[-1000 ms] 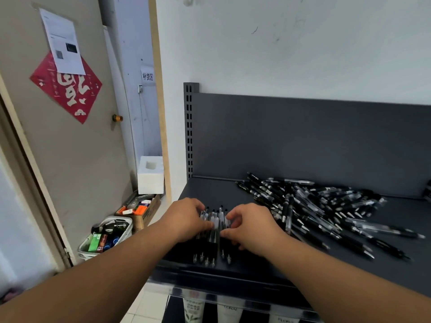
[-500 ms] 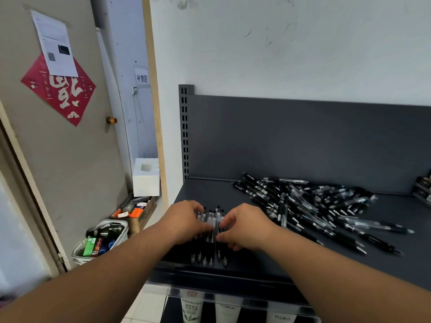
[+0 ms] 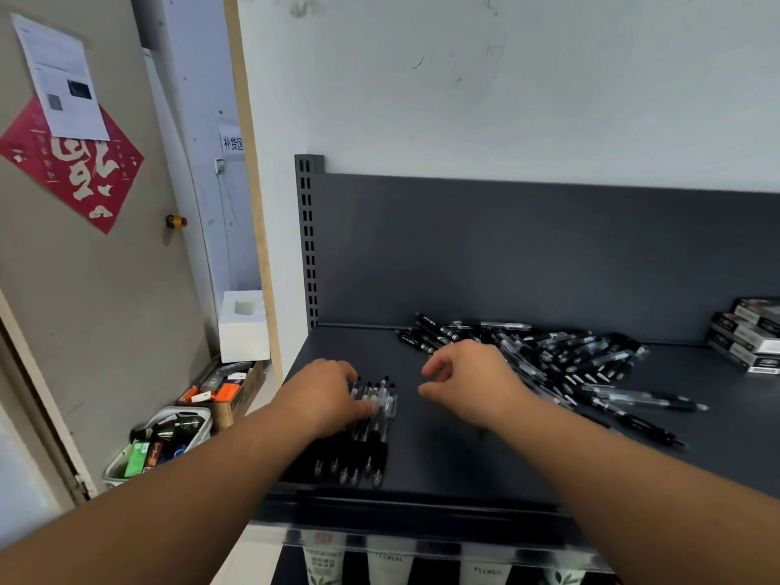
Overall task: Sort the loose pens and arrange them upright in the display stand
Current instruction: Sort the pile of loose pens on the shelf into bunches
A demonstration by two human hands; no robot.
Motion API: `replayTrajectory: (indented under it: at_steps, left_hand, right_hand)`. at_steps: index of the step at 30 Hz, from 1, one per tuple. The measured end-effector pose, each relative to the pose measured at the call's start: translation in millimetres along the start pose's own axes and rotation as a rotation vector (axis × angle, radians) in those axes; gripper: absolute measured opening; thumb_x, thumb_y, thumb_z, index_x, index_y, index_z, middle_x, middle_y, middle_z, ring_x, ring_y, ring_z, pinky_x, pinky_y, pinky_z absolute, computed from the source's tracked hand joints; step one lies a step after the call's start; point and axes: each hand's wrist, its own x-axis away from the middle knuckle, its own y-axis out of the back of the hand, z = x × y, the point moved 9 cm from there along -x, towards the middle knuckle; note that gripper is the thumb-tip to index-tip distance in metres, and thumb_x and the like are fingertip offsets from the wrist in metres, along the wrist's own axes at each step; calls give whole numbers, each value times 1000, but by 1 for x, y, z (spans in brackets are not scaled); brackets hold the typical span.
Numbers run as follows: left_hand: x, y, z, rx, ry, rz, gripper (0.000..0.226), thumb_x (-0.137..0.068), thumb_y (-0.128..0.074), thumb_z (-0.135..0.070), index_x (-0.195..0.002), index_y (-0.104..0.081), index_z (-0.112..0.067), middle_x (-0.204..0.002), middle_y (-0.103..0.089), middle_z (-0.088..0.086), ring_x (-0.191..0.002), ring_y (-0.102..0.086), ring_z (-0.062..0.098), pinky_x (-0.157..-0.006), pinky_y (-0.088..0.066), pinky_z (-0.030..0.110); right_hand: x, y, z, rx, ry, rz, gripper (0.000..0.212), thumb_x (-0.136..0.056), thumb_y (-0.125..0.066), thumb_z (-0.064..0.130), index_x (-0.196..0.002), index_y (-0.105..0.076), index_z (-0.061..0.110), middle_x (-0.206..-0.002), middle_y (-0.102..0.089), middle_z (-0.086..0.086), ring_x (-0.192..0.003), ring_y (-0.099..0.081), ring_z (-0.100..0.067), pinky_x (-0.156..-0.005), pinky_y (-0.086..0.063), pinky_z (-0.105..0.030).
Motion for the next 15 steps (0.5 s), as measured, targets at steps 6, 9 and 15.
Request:
replayTrajectory:
  at_steps: [6,9,15]
  left_hand:
    - [-3,6,-16,-96,24,-26,63,-85,-50,-66,-131,-52,-22,-127,-55,1,-111,-56,20,-91,-48,33]
    - [-5,12,-47,-66,-16,-122,53,-87,-51,-62,-128,-53,-28,-126,-50,-2,-112,-55,19,-91,-47,34]
    - [-19,-6,-121,82,-114,-115,37,-86,-59,-53,-115,-62,-30,-115,-62,-6,-104,-59,16,-89,-51,34]
  right_hand:
    - [-6,42,-54,55,-77,-88,9,-81,-70,27,-87,-67,33,-76,-61,15,-75,-59,-6,-68,-44,-21]
    - [-7,54,-73,102,-77,-98,10,-81,-70,27,-90,-69,30,-80,-62,13,-75,-56,-7,-67,-40,-19]
    - [-3,65,-100,95,-65,-78,13,-81,-71,26,-93,-70,30,-77,-58,17,-83,-60,-8,-73,-44,-21]
